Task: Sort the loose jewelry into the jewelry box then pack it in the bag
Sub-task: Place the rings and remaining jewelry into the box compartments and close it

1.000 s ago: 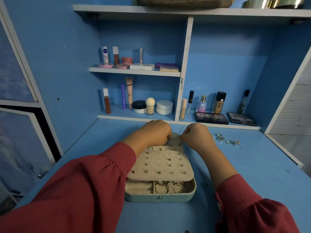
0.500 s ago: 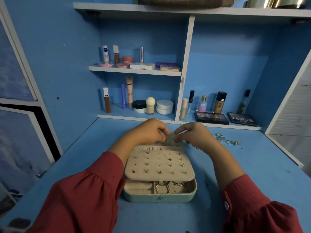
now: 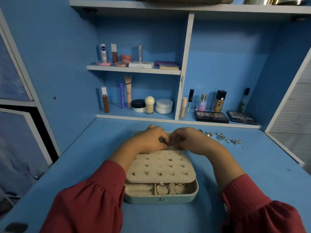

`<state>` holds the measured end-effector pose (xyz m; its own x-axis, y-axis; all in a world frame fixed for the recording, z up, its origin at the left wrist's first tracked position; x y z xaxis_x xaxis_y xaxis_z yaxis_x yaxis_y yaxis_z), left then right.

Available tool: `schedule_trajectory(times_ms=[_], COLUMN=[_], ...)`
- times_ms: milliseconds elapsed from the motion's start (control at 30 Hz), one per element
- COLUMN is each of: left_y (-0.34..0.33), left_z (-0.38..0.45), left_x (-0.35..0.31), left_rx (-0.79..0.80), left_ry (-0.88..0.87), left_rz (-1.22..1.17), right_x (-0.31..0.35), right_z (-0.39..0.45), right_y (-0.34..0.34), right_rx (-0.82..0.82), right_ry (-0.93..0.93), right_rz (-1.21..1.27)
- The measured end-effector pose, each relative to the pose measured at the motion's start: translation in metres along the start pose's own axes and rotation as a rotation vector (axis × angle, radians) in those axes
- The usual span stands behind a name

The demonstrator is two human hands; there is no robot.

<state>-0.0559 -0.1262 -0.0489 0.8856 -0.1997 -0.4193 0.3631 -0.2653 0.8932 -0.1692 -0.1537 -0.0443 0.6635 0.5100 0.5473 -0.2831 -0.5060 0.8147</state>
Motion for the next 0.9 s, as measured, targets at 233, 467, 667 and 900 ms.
schedule_trajectory(times_ms=[233,467,667,900], left_y=[0.003,0.001,0.000,-0.001], left_z=[0.000,-0.002,-0.003,-0.004], left_x=[0.007,0.006,0.003,0.005], left_rx=[-0.106,-0.113,-0.070,-0.080], left_ry=[0.025,0.041,0.036,0.047], left_rz=[-0.086,-0.045,-0.076,-0.073], right_x=[-0.002,-0.008,0.000,0.006], right_z=[-0.003,-0.002,-0.001,0.002], right_y=[0.005,0.017,0.008,-0.001], right_rx=[-0.108,-0.212,-0.097,-0.048], right_ry=[0.011,0.002,0.002,0.041], right_rz=[0.147,-0.021,-0.211,-0.321])
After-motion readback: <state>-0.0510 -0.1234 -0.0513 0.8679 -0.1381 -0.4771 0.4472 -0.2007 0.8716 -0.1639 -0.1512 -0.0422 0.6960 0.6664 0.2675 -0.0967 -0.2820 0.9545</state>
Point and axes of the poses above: each hand's wrist, its own z-axis towards the middle knuckle, its own y-axis out of the back of the hand, x = y × z, the point moved 7 cm from there along z, towards the middle knuckle, and after that the axes turned 11 degrees about x, right-handed, at the moved point
